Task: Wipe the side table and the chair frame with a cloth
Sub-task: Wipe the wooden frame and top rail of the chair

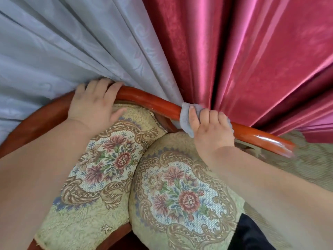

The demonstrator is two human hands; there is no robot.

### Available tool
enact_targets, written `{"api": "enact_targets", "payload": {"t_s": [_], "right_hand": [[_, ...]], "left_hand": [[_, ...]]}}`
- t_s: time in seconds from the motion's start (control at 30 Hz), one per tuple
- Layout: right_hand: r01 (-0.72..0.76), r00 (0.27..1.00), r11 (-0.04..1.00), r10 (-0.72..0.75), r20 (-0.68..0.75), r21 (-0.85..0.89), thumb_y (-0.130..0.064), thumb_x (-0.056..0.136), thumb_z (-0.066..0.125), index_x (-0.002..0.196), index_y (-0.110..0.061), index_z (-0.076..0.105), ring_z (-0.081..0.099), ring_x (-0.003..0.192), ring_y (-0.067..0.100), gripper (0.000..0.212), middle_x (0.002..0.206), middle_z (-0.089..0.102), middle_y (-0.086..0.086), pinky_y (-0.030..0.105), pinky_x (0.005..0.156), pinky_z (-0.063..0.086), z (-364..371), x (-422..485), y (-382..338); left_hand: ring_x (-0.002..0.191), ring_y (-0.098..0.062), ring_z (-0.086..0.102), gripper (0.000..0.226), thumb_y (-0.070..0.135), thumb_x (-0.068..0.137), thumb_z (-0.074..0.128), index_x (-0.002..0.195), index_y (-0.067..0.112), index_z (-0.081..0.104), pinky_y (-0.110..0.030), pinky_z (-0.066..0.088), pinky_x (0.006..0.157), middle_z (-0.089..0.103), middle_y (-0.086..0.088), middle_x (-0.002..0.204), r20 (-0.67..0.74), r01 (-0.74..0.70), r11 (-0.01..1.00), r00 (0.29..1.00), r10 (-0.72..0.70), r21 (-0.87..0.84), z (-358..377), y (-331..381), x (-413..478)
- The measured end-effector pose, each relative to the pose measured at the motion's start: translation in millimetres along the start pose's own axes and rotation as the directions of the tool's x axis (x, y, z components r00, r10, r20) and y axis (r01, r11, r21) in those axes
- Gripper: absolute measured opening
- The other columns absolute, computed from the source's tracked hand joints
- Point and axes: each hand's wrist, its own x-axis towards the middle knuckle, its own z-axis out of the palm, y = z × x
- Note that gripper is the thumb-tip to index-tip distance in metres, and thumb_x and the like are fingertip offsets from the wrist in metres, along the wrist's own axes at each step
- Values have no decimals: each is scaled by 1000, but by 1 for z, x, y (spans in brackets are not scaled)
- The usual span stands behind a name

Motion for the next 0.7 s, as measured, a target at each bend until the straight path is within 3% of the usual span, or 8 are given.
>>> {"api": "enact_targets", "payload": {"t_s": [0.07,0.13,0.27,0.37,0.47,0.7], "right_hand": [[-9,998,1000,9,64,0,-25,96,31,158,-6,-16,38,125,41,80,143,29,23,51,111,29,-2,-21,22],[-41,996,999,39,86,24,-27,97,37,158,-7,-13,38,127,40,81,144,28,22,50,113,28,-3,-33,35],[-114,987,988,101,125,101,-28,102,34,158,-5,-2,37,132,45,70,150,30,26,52,113,29,-5,-15,27],[-85,988,977,57,144,194,-31,106,34,158,-3,5,38,135,45,66,152,31,27,51,108,31,-8,10,18],[-3,998,978,-9,57,209,-27,103,35,157,-4,10,43,129,41,63,149,36,23,47,103,34,-4,2,33],[-135,990,970,141,-19,204,-19,81,47,144,0,37,57,94,40,66,110,56,18,51,85,48,48,-80,113]], "left_hand": [[118,-44,53,72,61,95,48,143,6,52,-58,38,103,55,-22,135,31,-55,997,998,56,-50,-3,32,15],[117,-41,57,75,68,94,39,137,9,58,-54,39,104,62,-18,130,79,-193,977,977,201,-92,-5,71,38],[104,-30,67,79,86,84,19,122,30,60,-40,48,80,71,0,114,203,-389,900,882,425,-196,-6,140,84],[83,-27,71,69,86,79,26,105,35,64,-32,43,61,73,6,91,101,-398,892,899,425,-215,7,158,93],[64,-32,68,68,79,88,29,95,22,68,-32,45,55,69,-1,74,-44,-426,885,904,426,-189,17,162,88],[74,-35,70,85,86,80,21,100,17,66,-35,37,59,71,-6,82,-50,-437,885,899,435,-159,20,165,88]]}}
